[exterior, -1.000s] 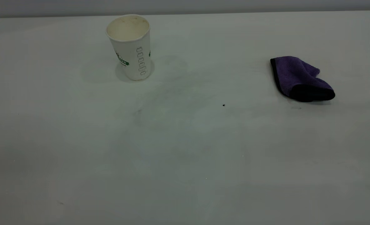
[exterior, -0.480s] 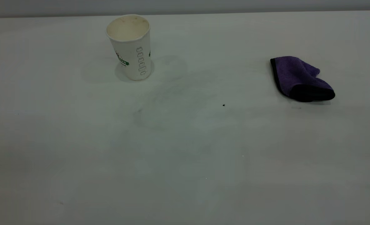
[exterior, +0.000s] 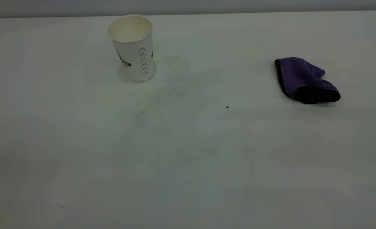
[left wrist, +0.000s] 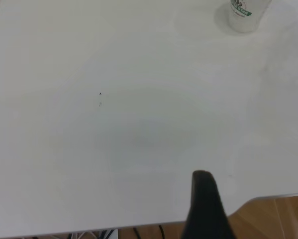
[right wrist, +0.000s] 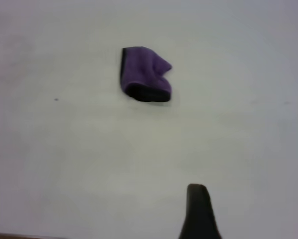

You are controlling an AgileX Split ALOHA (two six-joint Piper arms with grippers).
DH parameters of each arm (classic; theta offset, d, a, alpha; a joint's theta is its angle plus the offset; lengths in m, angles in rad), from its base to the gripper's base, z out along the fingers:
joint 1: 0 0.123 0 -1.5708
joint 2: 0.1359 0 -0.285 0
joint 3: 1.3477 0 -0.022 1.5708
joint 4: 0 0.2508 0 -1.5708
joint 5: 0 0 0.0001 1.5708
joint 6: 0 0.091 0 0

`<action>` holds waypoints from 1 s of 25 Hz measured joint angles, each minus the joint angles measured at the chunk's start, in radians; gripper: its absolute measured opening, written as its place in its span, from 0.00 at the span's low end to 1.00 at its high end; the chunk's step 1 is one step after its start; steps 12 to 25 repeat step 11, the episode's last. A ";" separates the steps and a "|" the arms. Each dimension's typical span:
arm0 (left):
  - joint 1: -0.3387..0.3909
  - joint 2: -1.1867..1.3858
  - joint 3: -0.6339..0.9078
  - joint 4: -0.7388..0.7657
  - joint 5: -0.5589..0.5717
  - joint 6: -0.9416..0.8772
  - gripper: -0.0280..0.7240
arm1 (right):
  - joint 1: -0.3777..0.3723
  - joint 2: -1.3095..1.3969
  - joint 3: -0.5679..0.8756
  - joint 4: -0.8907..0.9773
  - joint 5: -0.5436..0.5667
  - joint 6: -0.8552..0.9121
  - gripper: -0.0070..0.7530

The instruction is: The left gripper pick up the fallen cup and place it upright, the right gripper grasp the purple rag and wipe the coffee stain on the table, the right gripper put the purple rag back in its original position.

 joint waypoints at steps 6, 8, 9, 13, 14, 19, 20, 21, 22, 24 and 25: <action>0.000 0.000 0.000 0.000 0.000 0.000 0.79 | 0.000 0.000 0.000 0.017 0.000 0.000 0.77; 0.000 0.000 0.000 0.000 0.000 0.000 0.79 | 0.000 0.000 0.000 0.017 0.000 0.000 0.77; 0.000 0.000 0.000 0.000 0.000 0.000 0.79 | 0.000 0.000 0.000 0.017 0.000 0.000 0.77; 0.000 0.000 0.000 0.000 0.000 0.000 0.79 | 0.000 0.000 0.000 0.017 0.000 0.000 0.77; 0.000 0.000 0.000 0.000 0.000 0.000 0.79 | 0.000 0.000 0.000 0.017 0.000 0.000 0.77; 0.000 0.000 0.000 0.000 0.000 0.000 0.79 | 0.000 0.000 0.000 0.017 0.000 0.000 0.77; 0.000 0.000 0.000 0.000 0.000 0.000 0.79 | 0.000 0.000 0.000 0.017 0.000 0.000 0.77; 0.000 0.000 0.000 0.000 0.000 0.000 0.79 | 0.000 0.000 0.000 0.017 0.000 0.000 0.77; 0.000 0.000 0.000 0.000 0.000 0.000 0.79 | 0.000 0.000 0.000 0.017 0.000 0.000 0.77; 0.000 0.000 0.000 0.000 0.000 0.000 0.79 | 0.000 0.000 0.000 0.017 0.000 0.000 0.77; 0.000 0.000 0.000 0.000 0.000 0.000 0.79 | 0.000 0.000 0.000 0.017 0.000 0.000 0.77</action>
